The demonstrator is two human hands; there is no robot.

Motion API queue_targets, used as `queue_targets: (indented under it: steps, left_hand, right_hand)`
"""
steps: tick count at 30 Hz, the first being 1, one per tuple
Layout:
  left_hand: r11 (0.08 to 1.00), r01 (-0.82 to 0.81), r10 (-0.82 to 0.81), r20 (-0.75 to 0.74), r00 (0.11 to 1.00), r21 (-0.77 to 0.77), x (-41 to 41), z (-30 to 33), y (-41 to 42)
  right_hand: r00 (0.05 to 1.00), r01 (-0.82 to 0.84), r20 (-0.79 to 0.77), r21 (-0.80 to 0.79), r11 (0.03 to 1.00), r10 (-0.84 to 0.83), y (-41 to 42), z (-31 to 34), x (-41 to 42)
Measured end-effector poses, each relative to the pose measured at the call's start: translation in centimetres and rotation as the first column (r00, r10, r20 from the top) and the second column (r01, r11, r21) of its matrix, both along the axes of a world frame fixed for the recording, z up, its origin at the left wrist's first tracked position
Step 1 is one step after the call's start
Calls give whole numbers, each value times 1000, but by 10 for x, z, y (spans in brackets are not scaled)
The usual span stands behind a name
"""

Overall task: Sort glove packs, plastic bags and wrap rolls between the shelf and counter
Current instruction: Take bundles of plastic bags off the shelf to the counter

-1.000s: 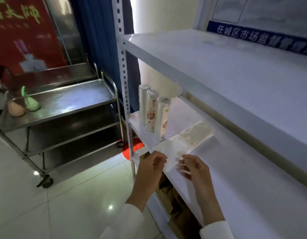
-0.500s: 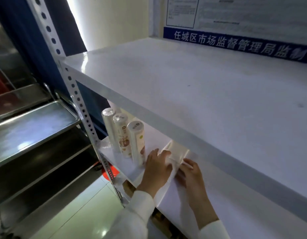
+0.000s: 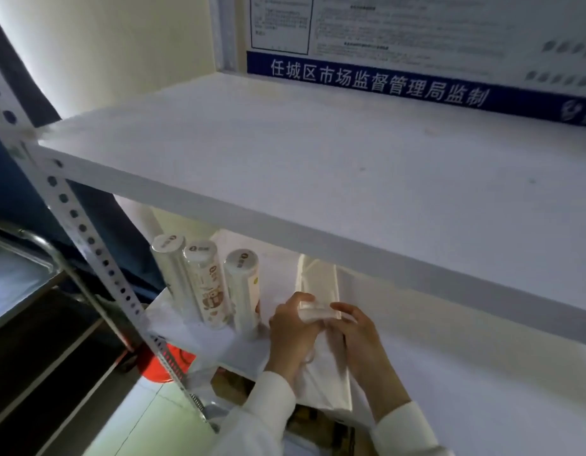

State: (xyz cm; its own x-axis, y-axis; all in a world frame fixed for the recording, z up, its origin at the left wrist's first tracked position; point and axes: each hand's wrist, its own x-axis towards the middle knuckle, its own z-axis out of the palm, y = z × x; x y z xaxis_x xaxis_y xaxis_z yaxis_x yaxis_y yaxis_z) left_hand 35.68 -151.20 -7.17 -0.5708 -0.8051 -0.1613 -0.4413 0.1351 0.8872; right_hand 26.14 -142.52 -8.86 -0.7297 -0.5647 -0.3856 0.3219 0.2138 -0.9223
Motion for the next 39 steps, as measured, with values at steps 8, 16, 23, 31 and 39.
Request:
queue_targets:
  steps: [8,16,23,31,39]
  left_hand:
    - [994,81,-64,-237,970,66,4,-6,35]
    - [973,185,-124,-362,924,141,-1,-15,95]
    - [893,393,-280,-410,868,221,-6,-14,161]
    - [821,522,-396,-429,812,231,-12,-16,288]
    - [763,607,-492,-408,769,224,-14,-21,434]
  right_hand:
    - [983,175,69,-130,976,-167,54,0,21]
    - [933,274,-222,-76,959,-284,128,7,32]
    - [893,326,-279,-138,935,-353,221,17,33]
    - [807,490,-287,-163,856,-516,358,7,38]
    - [755,566,-260,-206,798,-602,512,-9,56]
